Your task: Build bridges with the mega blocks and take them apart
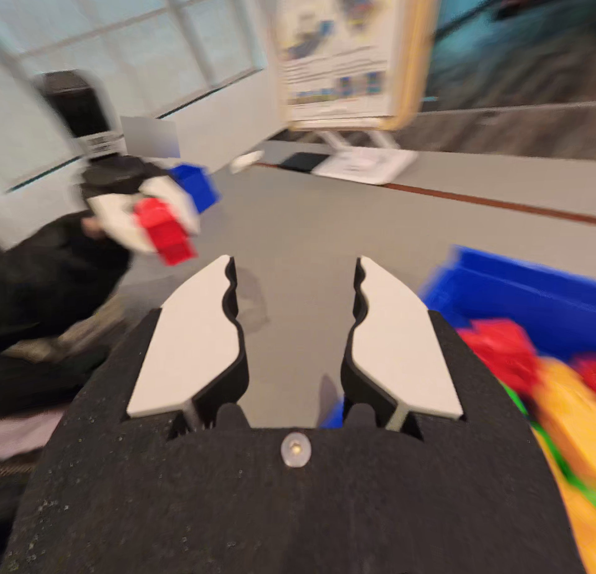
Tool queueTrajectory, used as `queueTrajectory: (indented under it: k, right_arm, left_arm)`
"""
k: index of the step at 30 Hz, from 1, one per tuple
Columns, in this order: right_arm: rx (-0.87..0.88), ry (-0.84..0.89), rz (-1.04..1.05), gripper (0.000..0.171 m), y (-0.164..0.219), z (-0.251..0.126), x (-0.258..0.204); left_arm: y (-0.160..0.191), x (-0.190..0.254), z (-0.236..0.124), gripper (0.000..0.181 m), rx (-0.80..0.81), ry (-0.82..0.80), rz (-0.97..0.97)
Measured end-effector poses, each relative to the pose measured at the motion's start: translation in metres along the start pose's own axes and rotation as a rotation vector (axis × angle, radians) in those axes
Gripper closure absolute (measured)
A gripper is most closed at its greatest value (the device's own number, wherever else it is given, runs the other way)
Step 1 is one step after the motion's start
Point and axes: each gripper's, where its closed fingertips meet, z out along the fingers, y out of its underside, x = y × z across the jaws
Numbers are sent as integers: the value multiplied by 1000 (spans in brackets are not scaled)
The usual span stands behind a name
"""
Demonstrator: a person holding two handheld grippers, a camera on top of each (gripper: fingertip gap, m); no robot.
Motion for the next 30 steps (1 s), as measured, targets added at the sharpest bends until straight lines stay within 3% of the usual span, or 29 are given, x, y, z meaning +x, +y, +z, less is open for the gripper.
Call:
queueTrajectory:
  k: [3,6,7,9,10,20,22,24,30]
  right_arm:
    - [-71,-261,-107,103,1,41,-86]
    - [-185,-375,-187,103,16,66,-127]
    - [-220,-395,-209,105,21,71,-133]
    - [-266,-436,-231,131,28,77,-142]
    - [-270,-456,-229,136,29,77,-146]
    - [-308,-480,-256,136,39,71,-145]
    - [-303,-462,-255,136,37,60,-136]
    - [-279,-367,-264,136,29,42,-109]
    - [-224,218,-125,136,13,-40,70]
  left_arm:
    - [8,10,17,145,-84,36,23]
    - [7,18,24,145,-100,63,16]
    - [6,19,24,145,-95,69,9]
    - [5,22,22,145,-94,78,1]
    - [6,21,21,145,-105,73,8]
    - [10,22,11,147,-105,89,0]
    - [12,20,7,149,-109,83,-10]
    - [17,16,-2,178,-115,74,-2]
    - [19,-4,-37,174,-41,-3,-57]
